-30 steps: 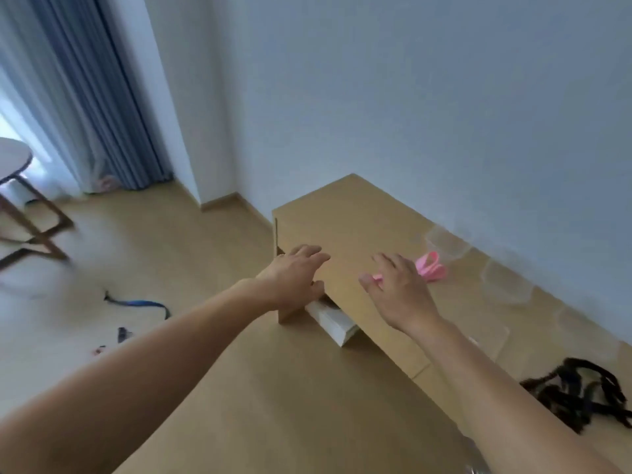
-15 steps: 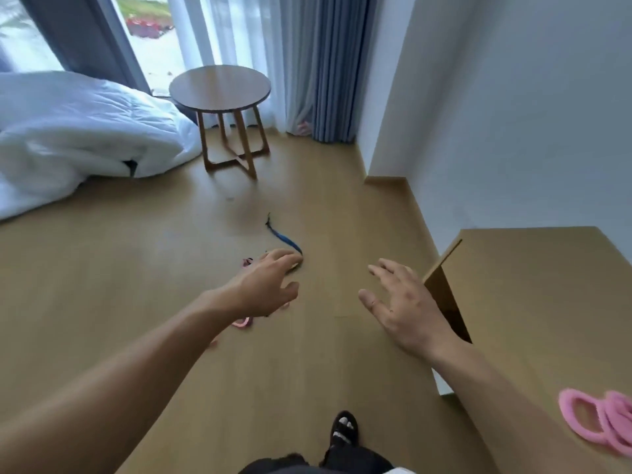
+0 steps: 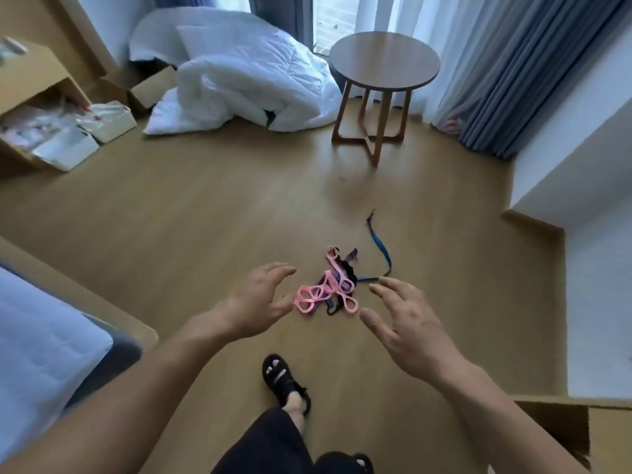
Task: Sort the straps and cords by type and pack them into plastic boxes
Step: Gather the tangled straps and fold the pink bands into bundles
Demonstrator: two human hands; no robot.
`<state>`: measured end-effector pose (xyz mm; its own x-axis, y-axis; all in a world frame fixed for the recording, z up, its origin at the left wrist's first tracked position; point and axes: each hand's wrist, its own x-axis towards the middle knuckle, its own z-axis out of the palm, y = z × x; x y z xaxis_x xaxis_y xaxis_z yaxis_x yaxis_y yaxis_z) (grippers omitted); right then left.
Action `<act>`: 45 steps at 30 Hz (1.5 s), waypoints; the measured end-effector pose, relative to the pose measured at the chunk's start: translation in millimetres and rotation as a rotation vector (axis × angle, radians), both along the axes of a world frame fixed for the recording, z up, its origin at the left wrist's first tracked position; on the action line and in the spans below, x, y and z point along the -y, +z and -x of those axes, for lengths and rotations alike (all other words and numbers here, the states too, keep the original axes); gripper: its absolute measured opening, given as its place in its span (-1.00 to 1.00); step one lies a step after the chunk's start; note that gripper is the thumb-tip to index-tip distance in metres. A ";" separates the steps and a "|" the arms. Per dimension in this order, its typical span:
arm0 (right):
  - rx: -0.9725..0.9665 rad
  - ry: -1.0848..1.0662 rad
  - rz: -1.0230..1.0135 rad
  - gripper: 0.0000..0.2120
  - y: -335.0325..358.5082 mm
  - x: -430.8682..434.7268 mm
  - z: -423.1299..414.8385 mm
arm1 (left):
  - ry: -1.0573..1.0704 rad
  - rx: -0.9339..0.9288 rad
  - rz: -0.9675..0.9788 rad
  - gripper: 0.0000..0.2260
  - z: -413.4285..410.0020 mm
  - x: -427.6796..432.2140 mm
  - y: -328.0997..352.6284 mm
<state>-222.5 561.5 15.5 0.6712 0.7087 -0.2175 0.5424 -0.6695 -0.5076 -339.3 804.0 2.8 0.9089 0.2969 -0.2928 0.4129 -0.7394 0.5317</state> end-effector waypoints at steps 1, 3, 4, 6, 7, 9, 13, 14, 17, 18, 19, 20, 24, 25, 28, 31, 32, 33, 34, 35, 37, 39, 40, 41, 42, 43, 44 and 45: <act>-0.012 0.021 0.023 -0.45 -9.2 -15.8 -8.7 | 0.023 -0.023 0.017 -0.54 -5.5 -13.3 -11.2; -0.042 0.043 0.072 -0.45 -29.3 -47.2 -25.5 | 0.065 -0.079 0.067 -0.55 -19.4 -41.6 -36.6; -0.056 0.049 0.093 -0.45 -39.9 -60.9 -33.7 | 0.090 -0.106 0.099 -0.54 -27.8 -55.0 -49.7; -0.083 0.060 0.145 -0.45 -66.3 -89.8 -53.2 | 0.159 -0.171 0.173 -0.53 -46.5 -83.0 -79.1; -0.098 0.063 0.170 -0.45 -81.0 -103.9 -63.0 | 0.194 -0.202 0.207 -0.53 -55.9 -96.1 -94.6; -0.131 0.069 0.203 -0.46 -115.3 -131.7 -81.7 | 0.263 -0.258 0.259 -0.53 -73.9 -120.1 -128.7; -0.219 0.082 0.267 -0.46 -206.2 -188.3 -115.5 | 0.390 -0.345 0.332 -0.57 -104.8 -157.6 -215.1; -0.237 0.096 0.280 -0.47 -234.3 -201.6 -122.4 | 0.411 -0.363 0.337 -0.58 -110.9 -164.5 -241.6; -0.290 0.101 0.289 -0.51 -319.8 -241.2 -142.5 | 0.441 -0.401 0.358 -0.59 -128.5 -179.6 -319.4; -0.309 0.106 0.299 -0.53 -356.6 -255.4 -150.2 | 0.456 -0.412 0.361 -0.61 -134.7 -184.9 -353.9; -0.327 0.118 0.313 -0.55 -396.5 -269.5 -158.2 | 0.468 -0.417 0.360 -0.65 -141.1 -190.7 -391.6; -0.351 0.126 0.328 -0.59 -433.0 -282.6 -165.8 | 0.474 -0.431 0.353 -0.71 -147.8 -196.2 -425.4; -0.470 0.099 0.346 -0.73 -559.4 -315.4 -179.3 | 0.486 -0.483 0.324 -0.59 -162.7 -208.6 -552.6; -0.496 0.085 0.351 -0.74 -592.5 -320.1 -181.1 | 0.488 -0.498 0.315 -0.56 -164.3 -210.7 -586.4; -0.544 0.061 0.404 -0.74 -684.3 -332.7 -185.2 | 0.461 -0.578 0.240 -0.57 -170.4 -215.9 -679.8; -0.535 0.084 0.438 -0.80 -739.1 -341.6 -184.0 | 0.443 -0.600 0.191 -0.64 -172.6 -217.7 -735.8; -0.525 0.077 0.438 -0.83 -756.7 -342.3 -181.3 | 0.444 -0.613 0.182 -0.65 -172.8 -215.9 -752.6; -0.531 0.060 0.435 -0.85 -771.0 -342.7 -179.5 | 0.439 -0.623 0.174 -0.69 -173.1 -214.7 -766.7; -0.540 0.049 0.443 -0.85 -782.9 -341.9 -177.7 | 0.431 -0.641 0.169 -0.76 -173.4 -213.2 -777.2; -0.547 0.060 0.456 -0.85 -791.2 -340.2 -175.6 | 0.426 -0.655 0.170 -0.80 -173.2 -210.6 -784.4; -0.555 0.094 0.463 -0.82 -796.8 -332.9 -172.8 | 0.423 -0.686 0.215 -0.83 -172.0 -204.9 -786.3; -0.578 0.047 0.409 -0.88 -785.9 -324.2 -175.0 | 0.439 -0.688 0.318 -0.86 -170.5 -201.5 -772.6; -0.599 -0.005 0.378 -0.90 -775.0 -318.6 -177.6 | 0.468 -0.676 0.372 -0.84 -170.4 -200.4 -759.9; -0.616 -0.068 0.346 -0.88 -761.3 -313.1 -181.3 | 0.512 -0.654 0.410 -0.82 -171.5 -200.4 -744.8; -0.623 -0.133 0.311 -0.83 -744.6 -307.0 -186.2 | 0.573 -0.620 0.440 -0.81 -174.8 -200.6 -725.8; -0.621 -0.191 0.267 -0.79 -726.1 -301.0 -191.8 | 0.641 -0.571 0.478 -0.79 -178.8 -200.6 -705.0; -0.620 -0.246 0.217 -0.77 -705.6 -294.9 -197.8 | 0.705 -0.516 0.535 -0.78 -183.3 -200.3 -681.4; -0.624 -0.299 0.163 -0.78 -682.0 -289.0 -204.4 | 0.750 -0.466 0.590 -0.79 -188.6 -199.7 -654.9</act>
<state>-18.1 850.4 -666.5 0.5473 0.4395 -0.7122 -0.0360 -0.8379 -0.5447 -150.8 1003.6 -652.0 0.3129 0.4325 -0.8456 0.9118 0.1126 0.3950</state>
